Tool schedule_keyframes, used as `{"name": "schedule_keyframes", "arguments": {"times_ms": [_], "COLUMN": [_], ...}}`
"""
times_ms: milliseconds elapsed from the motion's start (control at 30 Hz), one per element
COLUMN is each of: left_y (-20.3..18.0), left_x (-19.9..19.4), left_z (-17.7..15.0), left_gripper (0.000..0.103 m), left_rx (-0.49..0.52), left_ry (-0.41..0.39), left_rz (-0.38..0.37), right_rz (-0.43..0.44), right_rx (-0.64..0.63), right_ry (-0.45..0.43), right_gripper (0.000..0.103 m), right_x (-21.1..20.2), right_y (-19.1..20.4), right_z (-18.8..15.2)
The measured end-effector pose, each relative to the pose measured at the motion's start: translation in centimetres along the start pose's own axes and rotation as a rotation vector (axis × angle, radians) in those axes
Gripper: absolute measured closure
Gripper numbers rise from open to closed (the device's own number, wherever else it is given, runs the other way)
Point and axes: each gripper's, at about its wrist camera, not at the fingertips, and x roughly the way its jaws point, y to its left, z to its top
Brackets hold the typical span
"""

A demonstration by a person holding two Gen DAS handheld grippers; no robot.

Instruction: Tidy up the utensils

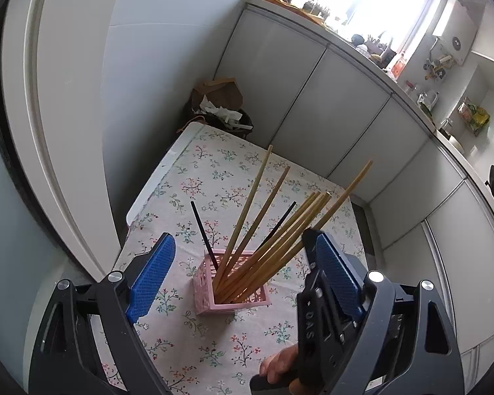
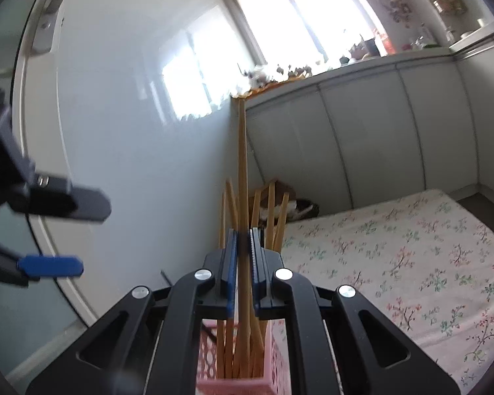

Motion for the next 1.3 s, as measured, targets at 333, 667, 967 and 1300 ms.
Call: {"name": "schedule_keyframes", "arguments": {"times_ms": [333,667,967,1300], "left_y": [-0.1,-2.5,-7.4,-9.6], "left_x": [-0.1,-0.6,-4.9,-8.9], "left_z": [0.0,-2.1,-8.5,-13.0], "left_gripper": [0.019,0.007,0.007,0.007], "left_rx": [0.008,0.107,0.289,0.345], "left_ry": [0.002,0.024,-0.024,-0.131], "left_rz": [-0.001,0.073,0.248,0.347], "right_rz": [0.014,-0.092,-0.024,-0.024], "right_rx": [-0.058,-0.029,-0.061,-0.149], "right_ry": [0.165,0.485,0.599,0.514], "right_gripper": [0.092,0.056,0.024,0.009], "right_x": [-1.8,-7.0,-16.7,-22.4], "right_y": [-1.2,-4.3,-3.3,-2.4], "right_z": [1.5,7.9,7.3,8.0]}}
